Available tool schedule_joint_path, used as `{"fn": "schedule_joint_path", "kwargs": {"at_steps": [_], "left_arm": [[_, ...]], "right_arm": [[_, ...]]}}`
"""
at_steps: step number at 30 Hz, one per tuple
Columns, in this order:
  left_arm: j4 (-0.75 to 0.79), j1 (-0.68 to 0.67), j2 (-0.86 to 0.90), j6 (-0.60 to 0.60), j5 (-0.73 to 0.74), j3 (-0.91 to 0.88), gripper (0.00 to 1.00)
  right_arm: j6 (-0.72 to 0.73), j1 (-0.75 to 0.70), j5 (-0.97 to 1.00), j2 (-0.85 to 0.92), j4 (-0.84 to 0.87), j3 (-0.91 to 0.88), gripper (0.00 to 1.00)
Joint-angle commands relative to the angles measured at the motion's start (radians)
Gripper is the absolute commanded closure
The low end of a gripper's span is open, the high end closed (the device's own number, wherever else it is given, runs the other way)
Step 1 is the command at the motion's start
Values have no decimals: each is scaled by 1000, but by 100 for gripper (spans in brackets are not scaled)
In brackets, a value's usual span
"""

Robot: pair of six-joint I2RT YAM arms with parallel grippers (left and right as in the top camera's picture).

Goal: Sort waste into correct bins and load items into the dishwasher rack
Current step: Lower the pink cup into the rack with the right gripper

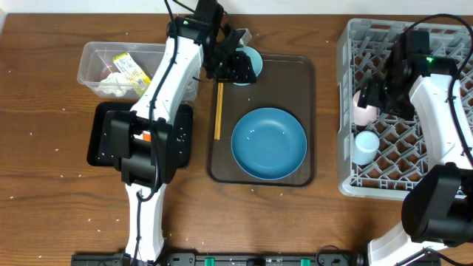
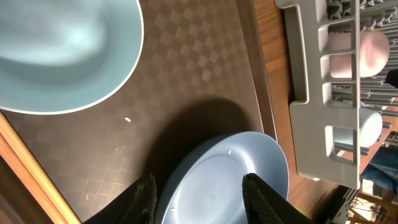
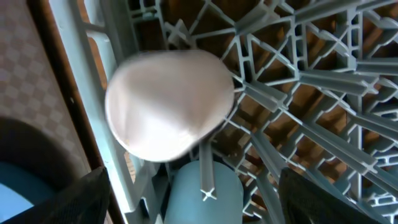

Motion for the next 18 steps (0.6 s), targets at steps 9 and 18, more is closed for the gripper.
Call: {"fn": "schedule_joint_path", "kwargs": {"at_steps": [9, 18], "left_arm": [[-4, -2, 4, 6, -12, -10, 54], [-5, -4, 4, 6, -106, -10, 53]], "right_arm": [[-16, 9, -69, 0, 15, 22, 19], [-76, 57, -157, -114, 35, 95, 18]]}}
